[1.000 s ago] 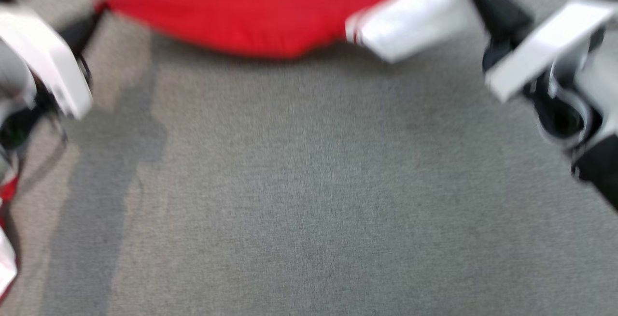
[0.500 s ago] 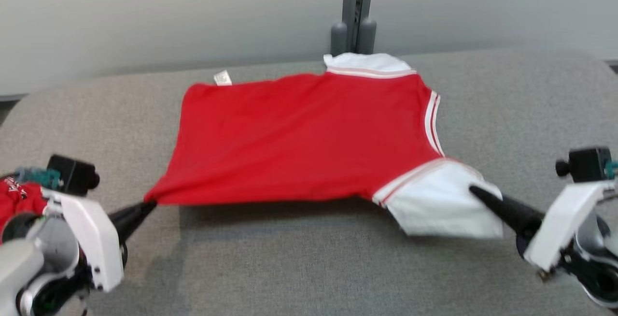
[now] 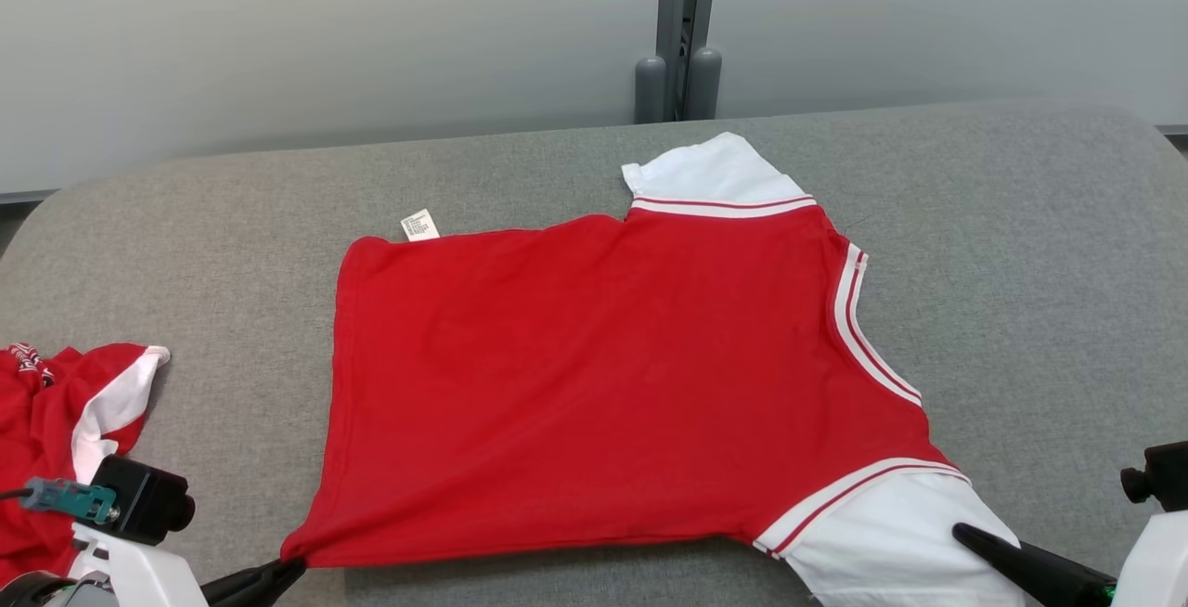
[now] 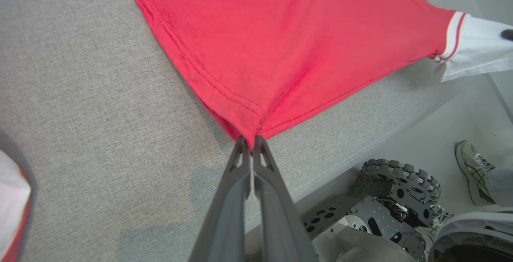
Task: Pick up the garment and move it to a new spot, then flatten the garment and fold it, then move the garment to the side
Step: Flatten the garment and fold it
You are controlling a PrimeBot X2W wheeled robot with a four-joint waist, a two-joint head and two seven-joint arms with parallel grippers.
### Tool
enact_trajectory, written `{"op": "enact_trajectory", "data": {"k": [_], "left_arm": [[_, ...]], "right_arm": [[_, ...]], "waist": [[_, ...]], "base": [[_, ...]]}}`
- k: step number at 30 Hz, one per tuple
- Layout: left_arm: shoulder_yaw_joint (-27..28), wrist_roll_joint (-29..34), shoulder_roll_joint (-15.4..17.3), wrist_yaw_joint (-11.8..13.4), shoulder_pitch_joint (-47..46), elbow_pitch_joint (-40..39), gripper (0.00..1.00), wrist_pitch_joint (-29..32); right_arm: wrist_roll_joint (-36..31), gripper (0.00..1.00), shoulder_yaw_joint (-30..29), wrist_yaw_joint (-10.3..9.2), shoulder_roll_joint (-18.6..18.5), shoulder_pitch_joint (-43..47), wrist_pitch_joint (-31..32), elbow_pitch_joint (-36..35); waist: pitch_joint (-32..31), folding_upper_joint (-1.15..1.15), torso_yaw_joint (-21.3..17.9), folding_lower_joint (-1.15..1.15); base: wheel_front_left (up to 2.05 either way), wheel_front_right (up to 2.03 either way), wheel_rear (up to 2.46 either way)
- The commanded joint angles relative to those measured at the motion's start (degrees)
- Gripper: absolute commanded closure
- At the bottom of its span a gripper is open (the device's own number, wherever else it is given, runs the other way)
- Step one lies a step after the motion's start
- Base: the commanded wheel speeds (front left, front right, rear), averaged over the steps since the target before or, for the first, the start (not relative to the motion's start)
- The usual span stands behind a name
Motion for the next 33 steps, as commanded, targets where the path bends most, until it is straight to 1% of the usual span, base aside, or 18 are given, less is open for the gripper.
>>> {"op": "enact_trajectory", "data": {"k": [1,3,5,8,11,12,13,14,18,19,20,21,22,26,33], "left_arm": [[0.3,-0.6,0.5,0.2,0.5,-0.4,1.00,0.2],[0.5,-1.0,0.6,0.1,-0.2,-0.9,1.00,1.0],[0.9,-1.8,0.3,-0.7,-1.4,-0.7,1.00,2.2],[1.4,-3.8,0.1,-2.6,-3.2,0.7,1.00,5.6],[1.9,-5.1,-0.2,-4.3,-6.3,3.5,1.00,10.3],[2.3,-5.5,-0.6,-4.9,-7.6,4.6,1.00,11.6],[2.7,-6.1,-1.6,-6.2,-9.8,6.9,1.00,14.4],[2.9,-6.3,-2.1,-6.9,-11.1,8.1,1.00,15.7],[3.1,-7.9,-4.4,-9.1,-15.3,13.3,1.00,21.8],[3.1,-8.4,-5.0,-9.4,-16.2,14.6,1.00,23.3],[3.1,-8.4,-5.0,-9.4,-16.2,14.6,1.00,23.3],[3.1,-8.8,-5.6,-9.8,-17.0,16.0,1.00,24.8],[3.1,-9.6,-6.5,-10.3,-18.7,18.6,1.00,27.5],[2.8,-10.4,-7.9,-11.2,-21.0,23.0,1.00,31.4],[3.2,-10.0,-10.1,-12.3,-23.5,27.2,1.00,32.9]], "right_arm": [[-0.2,1.00,0.1,0.01,-0.6,0.2,-0.6,-0.3],[-0.3,1.00,0.2,0.01,-0.9,-0.9,-0.4,-0.6],[-0.3,1.00,0.5,0.01,-0.7,-2.1,0.5,-0.6],[1.5,1.00,1.0,0.01,0.0,-4.0,3.3,-0.5],[3.3,1.00,1.1,0.02,0.7,-7.0,6.2,0.0],[3.9,1.00,0.9,0.02,1.3,-8.1,7.0,0.1],[5.0,1.00,0.7,0.01,2.1,-10.2,8.7,1.0],[5.4,1.00,0.6,0.01,2.4,-11.4,9.6,1.8],[8.3,1.00,0.4,0.02,4.2,-15.8,13.4,5.6],[9.1,1.00,0.5,0.02,4.5,-16.7,14.3,6.6],[9.1,1.00,0.5,0.02,4.5,-16.7,14.3,6.6],[10.0,1.00,0.5,0.01,4.9,-17.6,15.1,7.9],[11.7,1.00,0.5,0.01,5.7,-19.2,16.6,10.2],[13.7,1.00,0.3,0.02,7.3,-21.7,17.6,13.9],[14.1,1.00,-0.4,0.01,9.7,-24.0,16.5,17.1]], "waist": [[0.4,0.00,-0.1,0.00],[0.9,0.00,-0.2,0.00],[1.5,0.00,-0.3,0.00],[2.6,0.00,-0.4,0.00],[3.8,0.00,-0.5,0.00],[4.3,0.00,-0.6,0.00],[5.3,0.00,-0.8,0.00],[5.8,0.00,-0.9,0.00],[7.9,0.00,-0.9,0.00],[8.4,0.00,-0.9,0.00],[8.4,0.00,-0.9,0.00],[8.7,0.00,-1.0,0.00],[9.4,0.00,-1.0,0.00],[10.1,0.00,-1.0,0.00],[11.0,0.00,-1.2,0.00]], "base": [[0.00,0.00,0.00],[0.00,0.00,0.00],[0.00,0.00,0.00],[0.00,0.00,0.00],[0.00,0.00,0.00],[0.00,0.00,0.00],[0.00,0.00,0.00],[0.00,0.00,0.00],[0.00,0.00,0.00],[0.00,0.00,0.00],[0.00,0.00,0.00],[0.00,0.00,0.00],[0.00,0.00,0.00],[0.00,0.00,0.00],[0.00,0.00,0.00]]}}
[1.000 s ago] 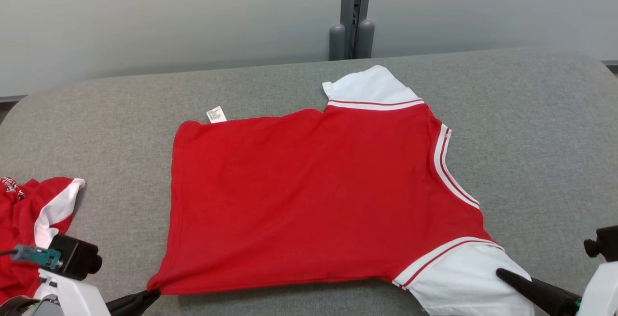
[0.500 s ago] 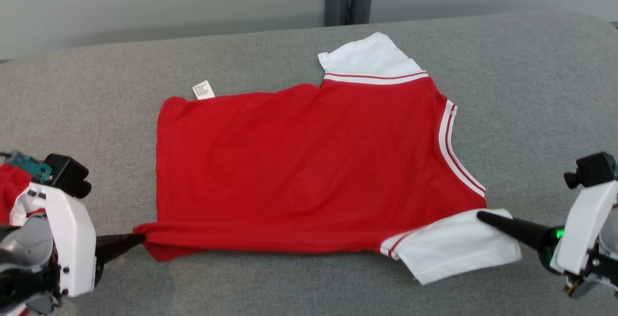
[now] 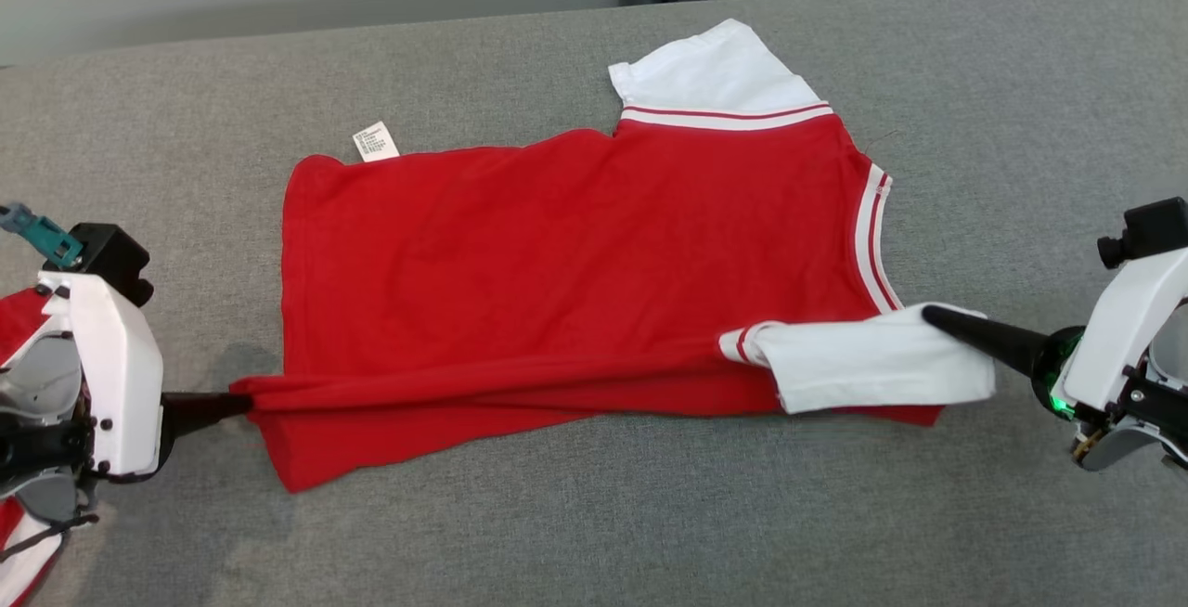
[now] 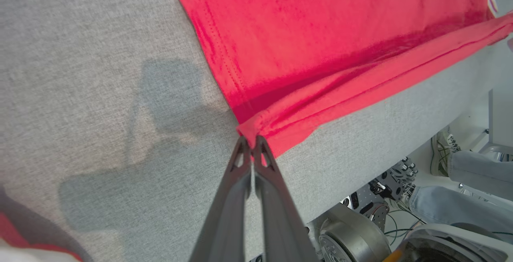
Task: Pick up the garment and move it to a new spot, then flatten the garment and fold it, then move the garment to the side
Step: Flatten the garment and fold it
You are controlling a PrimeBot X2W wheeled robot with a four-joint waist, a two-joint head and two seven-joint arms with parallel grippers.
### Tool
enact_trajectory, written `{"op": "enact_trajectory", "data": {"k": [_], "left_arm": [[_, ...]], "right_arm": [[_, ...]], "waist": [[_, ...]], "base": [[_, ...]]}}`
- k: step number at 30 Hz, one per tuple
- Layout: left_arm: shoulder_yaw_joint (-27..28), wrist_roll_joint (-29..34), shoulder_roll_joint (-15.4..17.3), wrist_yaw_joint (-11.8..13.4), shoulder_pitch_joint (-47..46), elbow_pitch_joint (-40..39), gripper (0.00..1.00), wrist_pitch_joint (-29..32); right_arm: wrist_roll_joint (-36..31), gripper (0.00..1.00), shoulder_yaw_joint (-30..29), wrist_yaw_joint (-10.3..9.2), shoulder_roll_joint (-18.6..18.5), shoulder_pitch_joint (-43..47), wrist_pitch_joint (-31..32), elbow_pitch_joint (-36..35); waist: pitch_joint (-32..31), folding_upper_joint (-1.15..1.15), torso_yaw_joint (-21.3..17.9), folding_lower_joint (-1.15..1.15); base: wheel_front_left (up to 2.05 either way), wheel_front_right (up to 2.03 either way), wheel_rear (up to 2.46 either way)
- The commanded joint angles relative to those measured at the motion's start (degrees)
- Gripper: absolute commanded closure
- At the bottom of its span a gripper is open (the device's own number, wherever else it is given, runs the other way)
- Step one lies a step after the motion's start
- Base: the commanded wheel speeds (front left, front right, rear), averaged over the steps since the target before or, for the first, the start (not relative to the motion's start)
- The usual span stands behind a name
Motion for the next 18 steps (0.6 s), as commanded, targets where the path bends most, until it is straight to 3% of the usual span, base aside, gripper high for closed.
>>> {"op": "enact_trajectory", "data": {"k": [1,13,14,15,16,17,18], "left_arm": [[0.3,0.2,-0.2,-0.4,-0.9,0.5,1.00,0.0],[0.7,0.1,-4.7,-1.9,-3.9,7.9,1.00,1.1],[0.7,0.2,-5.0,-2.0,-4.0,8.4,1.00,1.0],[0.7,0.1,-5.4,-2.1,-4.0,8.9,1.00,0.8],[0.9,-0.1,-5.6,-2.2,-3.9,9.4,1.00,0.5],[0.8,-0.1,-5.9,-2.4,-3.9,9.9,0.86,0.4],[0.8,0.0,-6.1,-2.4,-3.8,10.4,0.28,0.1]], "right_arm": [[0.3,1.00,-0.4,0.01,0.0,-0.6,-0.4,0.5],[-1.2,1.00,-0.5,0.01,5.9,-4.7,-1.2,8.6],[-1.3,0.84,-0.5,0.01,6.5,-4.9,-1.3,9.1],[-1.4,0.57,-0.7,0.02,7.0,-4.9,-1.8,9.7],[-1.5,0.00,-0.9,0.01,7.5,-5.0,-2.0,10.3],[-1.6,0.00,-1.0,0.01,7.9,-4.9,-2.1,10.8],[-1.9,0.00,-1.1,0.02,8.3,-4.9,-2.4,11.2]], "waist": [[0.1,0.00,0.0,0.00],[1.9,0.00,-0.7,0.00],[2.0,0.00,-0.8,0.00],[1.9,0.00,-0.7,0.00],[1.9,0.00,-0.7,0.00],[1.9,0.00,-0.7,0.00],[1.8,0.00,-0.7,0.00]], "base": [[0.00,0.00,0.00],[0.00,0.00,0.00],[0.00,0.00,0.00],[0.00,0.00,0.00],[0.00,0.00,0.00],[0.00,0.00,0.00],[0.00,0.00,0.00]]}}
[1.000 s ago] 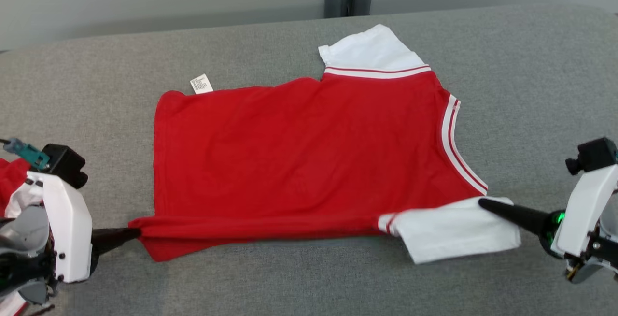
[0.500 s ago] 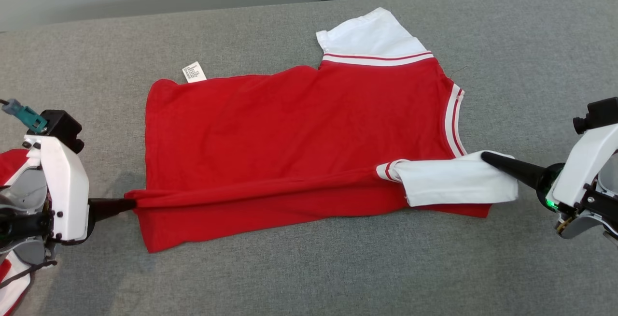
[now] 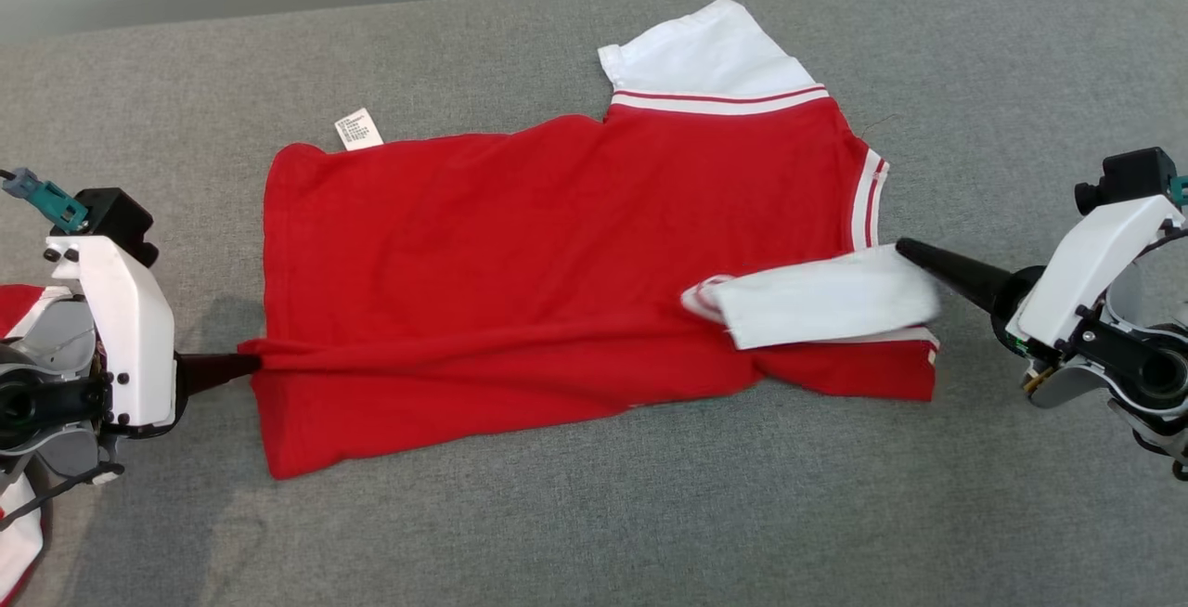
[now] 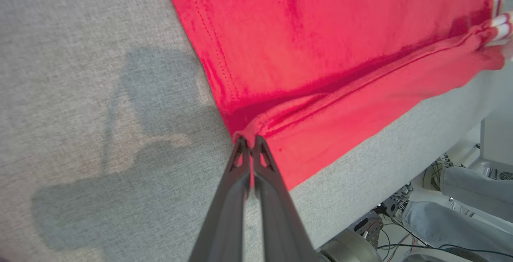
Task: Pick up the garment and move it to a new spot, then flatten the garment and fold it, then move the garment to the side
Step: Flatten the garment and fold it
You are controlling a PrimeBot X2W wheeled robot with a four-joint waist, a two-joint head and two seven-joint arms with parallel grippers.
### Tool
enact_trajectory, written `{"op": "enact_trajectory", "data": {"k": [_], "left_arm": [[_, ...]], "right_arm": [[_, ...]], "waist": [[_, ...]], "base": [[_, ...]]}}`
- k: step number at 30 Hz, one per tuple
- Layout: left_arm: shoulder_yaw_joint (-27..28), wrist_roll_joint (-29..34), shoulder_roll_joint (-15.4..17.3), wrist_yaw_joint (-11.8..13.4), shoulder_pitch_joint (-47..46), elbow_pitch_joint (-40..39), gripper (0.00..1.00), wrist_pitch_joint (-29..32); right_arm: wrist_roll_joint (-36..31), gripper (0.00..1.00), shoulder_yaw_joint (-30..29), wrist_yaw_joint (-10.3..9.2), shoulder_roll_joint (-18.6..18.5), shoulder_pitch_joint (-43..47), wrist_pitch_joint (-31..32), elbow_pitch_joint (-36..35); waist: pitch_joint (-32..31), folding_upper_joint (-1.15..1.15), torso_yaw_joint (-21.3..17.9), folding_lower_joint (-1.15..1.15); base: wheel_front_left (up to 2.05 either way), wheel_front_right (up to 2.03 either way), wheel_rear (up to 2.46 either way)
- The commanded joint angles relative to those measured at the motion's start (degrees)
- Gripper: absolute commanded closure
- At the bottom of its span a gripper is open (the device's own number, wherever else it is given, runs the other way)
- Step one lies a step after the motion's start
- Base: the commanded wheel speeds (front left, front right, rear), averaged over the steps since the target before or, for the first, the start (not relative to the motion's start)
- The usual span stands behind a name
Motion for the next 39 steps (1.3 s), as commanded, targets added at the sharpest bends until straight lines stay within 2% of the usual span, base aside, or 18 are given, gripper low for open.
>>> {"op": "enact_trajectory", "data": {"k": [1,8,12,16,17,18,20,21,25,30,35,39], "left_arm": [[0.3,0.1,-0.2,-0.3,-0.7,1.1,0.00,-0.8],[1.5,1.5,-1.8,-0.8,0.1,3.4,0.00,-6.4],[2.4,2.5,-1.2,-0.7,1.9,2.7,0.00,-11.2],[3.6,6.5,-0.3,-0.7,4.2,0.4,0.00,-22.0],[3.6,6.5,-0.3,-0.7,4.2,0.4,0.00,-22.0],[4.2,8.3,0.3,-0.7,7.0,0.3,0.00,-28.8],[5.0,10.8,0.5,0.1,8.7,0.5,0.00,-35.4],[5.0,10.8,0.5,0.1,8.7,0.5,0.00,-35.4],[5.6,13.5,-0.8,4.0,13.4,-1.0,0.00,-45.5],[5.9,17.0,-3.0,11.5,18.6,-3.9,0.00,-54.6],[10.1,19.6,-5.6,18.3,24.0,-7.9,0.00,-57.4],[18.7,25.2,-9.0,22.2,30.4,-11.7,0.00,-57.4]], "right_arm": [[-0.7,0.00,-0.6,0.01,0.5,-0.3,-1.1,0.9],[-2.6,0.00,-4.3,0.02,2.6,1.7,-7.9,2.1],[-5.1,0.00,-6.6,0.02,2.6,4.3,-13.4,1.1],[-10.0,0.00,-8.8,0.02,2.5,7.0,-22.5,-0.8],[-10.0,0.00,-8.8,0.02,2.5,7.0,-22.5,-0.8],[-14.3,0.00,-9.4,0.01,2.1,9.0,-25.4,-0.5],[-17.4,0.00,-11.8,0.02,3.0,10.9,-26.3,-0.2],[-17.4,0.00,-11.8,0.02,3.0,10.9,-26.3,-0.2],[-27.1,0.00,-23.6,0.01,6.0,17.1,-26.3,-0.2],[-39.6,0.00,-34.3,0.01,10.8,26.2,-26.4,-2.0],[-47.3,0.00,-41.2,0.01,14.6,34.0,-26.4,-4.8],[-53.2,0.00,-46.8,0.01,17.8,39.5,-26.4,-6.6]], "waist": [[-0.2,0.00,0.0,0.00],[-1.9,0.00,0.2,0.00],[-3.5,0.00,0.1,0.00],[-5.3,0.00,0.1,0.00],[-5.3,0.00,0.1,0.00],[-6.3,0.00,0.1,0.00],[-6.9,0.00,0.2,0.00],[-6.9,0.00,0.2,0.00],[-7.9,0.00,0.7,0.00],[-9.8,0.00,1.5,0.00],[-11.2,0.00,2.1,0.00],[-12.1,0.00,2.4,0.00]], "base": [[0.00,0.00,0.00],[0.00,0.00,0.00],[0.00,0.00,0.00],[0.00,0.00,0.00],[0.00,0.00,0.00],[0.00,0.00,0.00],[0.00,0.00,0.00],[0.00,0.00,0.00],[0.00,0.00,0.00],[0.00,0.00,0.00],[0.00,0.00,0.00],[0.00,0.00,0.00]]}}
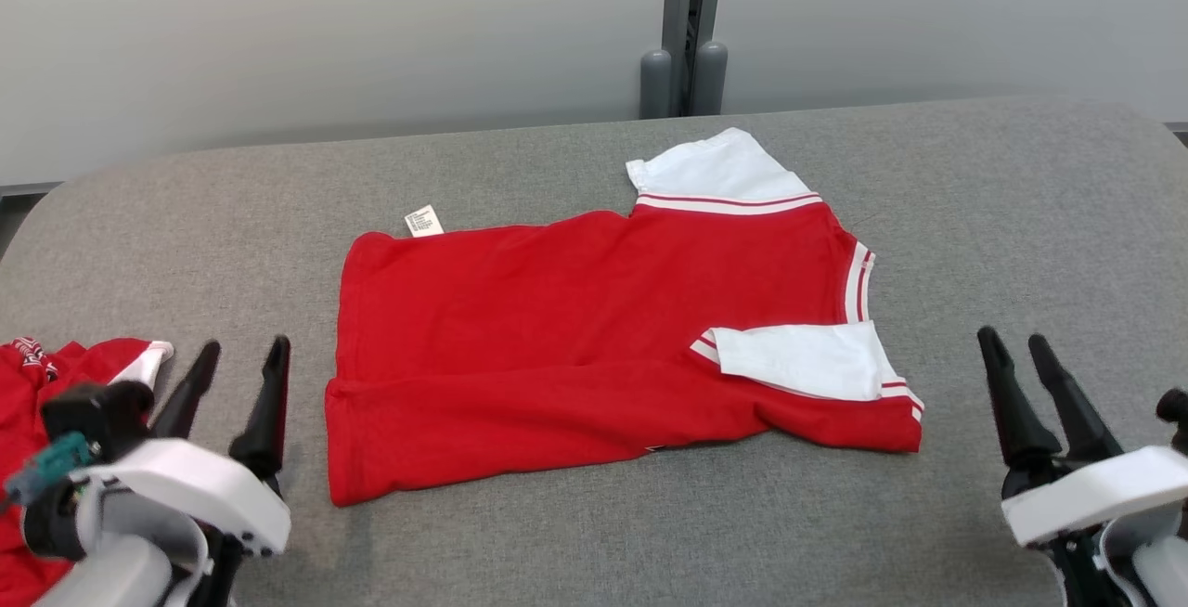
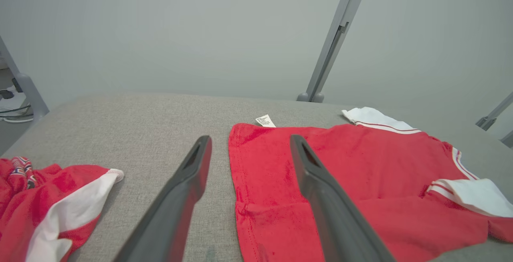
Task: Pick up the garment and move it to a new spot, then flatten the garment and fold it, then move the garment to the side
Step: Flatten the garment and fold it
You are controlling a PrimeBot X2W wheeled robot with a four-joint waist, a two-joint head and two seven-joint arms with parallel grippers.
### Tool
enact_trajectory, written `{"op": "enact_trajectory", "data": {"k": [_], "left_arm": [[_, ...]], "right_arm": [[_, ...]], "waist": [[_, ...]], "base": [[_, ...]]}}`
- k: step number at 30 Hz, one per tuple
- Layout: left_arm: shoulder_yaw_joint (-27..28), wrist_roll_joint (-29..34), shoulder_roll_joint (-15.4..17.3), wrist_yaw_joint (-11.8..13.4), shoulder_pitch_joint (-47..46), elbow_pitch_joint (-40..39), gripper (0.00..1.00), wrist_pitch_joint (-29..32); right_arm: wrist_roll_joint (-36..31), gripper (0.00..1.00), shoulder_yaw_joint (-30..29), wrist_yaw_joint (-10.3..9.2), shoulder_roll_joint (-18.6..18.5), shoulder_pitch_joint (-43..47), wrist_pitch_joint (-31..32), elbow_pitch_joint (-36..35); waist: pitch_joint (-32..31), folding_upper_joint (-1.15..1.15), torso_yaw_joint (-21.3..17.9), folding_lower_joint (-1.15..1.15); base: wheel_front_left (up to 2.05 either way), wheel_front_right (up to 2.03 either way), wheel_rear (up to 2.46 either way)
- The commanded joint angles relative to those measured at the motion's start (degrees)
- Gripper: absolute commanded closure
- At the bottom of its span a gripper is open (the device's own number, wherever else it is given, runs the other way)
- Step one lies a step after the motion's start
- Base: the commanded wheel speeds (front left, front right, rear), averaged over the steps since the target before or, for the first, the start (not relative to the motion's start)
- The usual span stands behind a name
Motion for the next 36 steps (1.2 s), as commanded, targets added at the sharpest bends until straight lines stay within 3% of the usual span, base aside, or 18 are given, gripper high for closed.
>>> {"op": "enact_trajectory", "data": {"k": [1,4,10,24,36], "left_arm": [[2.0,1.1,-1.3,0.5,3.3,-0.5,0.00,0.0],[4.3,4.3,-3.4,1.0,8.1,-0.3,0.00,0.0],[4.3,5.5,-7.6,-1.0,12.1,1.7,0.00,0.0],[-0.8,5.7,-10.3,-5.6,5.4,11.7,0.00,8.5],[-2.6,5.7,-12.8,-8.4,2.5,17.4,0.00,10.5]], "right_arm": [[-1.5,0.00,-0.9,0.01,0.9,1.9,-0.1,0.1],[-4.4,0.00,-1.1,0.01,2.4,3.6,-0.1,1.0],[-5.2,0.00,1.8,0.01,4.0,2.5,0.6,6.8],[-1.0,0.00,6.2,0.01,6.5,-6.6,8.0,21.7],[2.1,0.00,8.9,0.01,8.0,-8.8,11.0,24.3]], "waist": [[-0.4,0.00,0.0,0.00],[-0.8,0.00,-0.4,0.00],[-0.5,0.00,-0.8,0.00],[2.1,0.00,0.8,0.00],[3.2,0.00,0.7,0.00]], "base": [[0.00,0.00,0.00],[0.00,0.00,0.00],[0.00,0.00,0.00],[0.00,0.00,0.00],[0.00,0.00,0.00]]}}
